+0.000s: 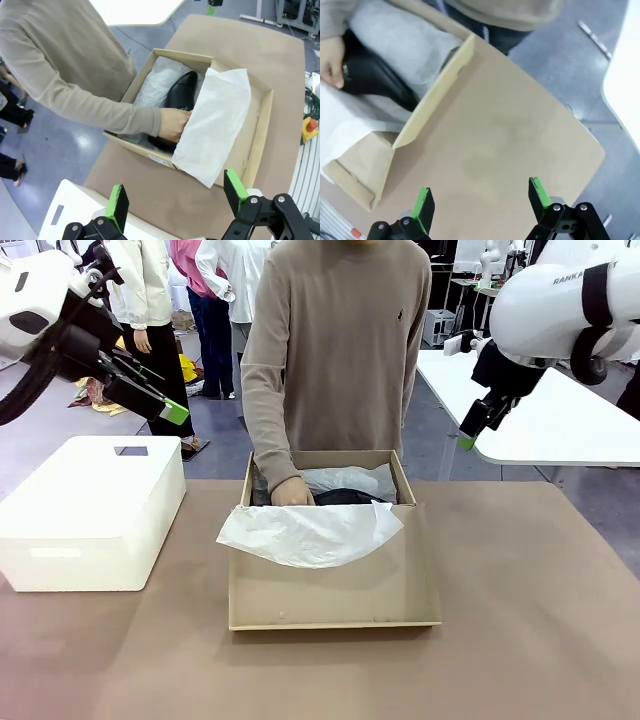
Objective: Pack the shoes into the box.
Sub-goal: Close the Shoes Box.
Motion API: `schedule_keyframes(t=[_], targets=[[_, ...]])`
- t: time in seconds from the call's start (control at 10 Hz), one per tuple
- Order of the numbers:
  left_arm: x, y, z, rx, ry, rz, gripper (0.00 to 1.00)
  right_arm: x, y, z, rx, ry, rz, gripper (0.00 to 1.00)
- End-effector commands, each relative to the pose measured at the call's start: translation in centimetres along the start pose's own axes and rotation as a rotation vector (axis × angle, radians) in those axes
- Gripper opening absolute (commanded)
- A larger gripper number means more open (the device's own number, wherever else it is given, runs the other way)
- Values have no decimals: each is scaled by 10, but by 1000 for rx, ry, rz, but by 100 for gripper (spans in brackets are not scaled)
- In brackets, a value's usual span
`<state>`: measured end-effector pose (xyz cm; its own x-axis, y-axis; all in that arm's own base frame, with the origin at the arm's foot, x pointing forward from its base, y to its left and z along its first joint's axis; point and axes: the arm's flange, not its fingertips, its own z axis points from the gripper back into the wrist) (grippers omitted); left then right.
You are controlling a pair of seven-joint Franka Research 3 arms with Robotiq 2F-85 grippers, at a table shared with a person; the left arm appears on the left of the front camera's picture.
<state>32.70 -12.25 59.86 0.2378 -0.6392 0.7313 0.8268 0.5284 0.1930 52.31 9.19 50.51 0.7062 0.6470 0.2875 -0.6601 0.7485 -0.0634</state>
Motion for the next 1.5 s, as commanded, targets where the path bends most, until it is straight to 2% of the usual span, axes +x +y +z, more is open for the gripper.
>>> schedule_keyframes(t=[0.0,0.1,0.6,0.9,1.1,1.2,1.4], targets=[[-1,0,1,-9,-7,1,100,-5,-2,-2,73,21,33,100],[-1,0,1,-9,-7,1,100,0,0,0,0,0,0,100],[-1,0,1,-9,-7,1,100,-1,-1,-2,27,1,23,100],[-1,0,1,-9,-7,1,100,-17,-16,-13,184,-28,322,100],[-1,0,1,-9,-7,1,100,-31,-26,-21,199,-44,538,100],[-1,0,1,-9,-7,1,100,-38,-32,-23,243,-53,628,81],[-1,0,1,-9,-7,1,100,-45,-40,-28,288,-74,723,42]])
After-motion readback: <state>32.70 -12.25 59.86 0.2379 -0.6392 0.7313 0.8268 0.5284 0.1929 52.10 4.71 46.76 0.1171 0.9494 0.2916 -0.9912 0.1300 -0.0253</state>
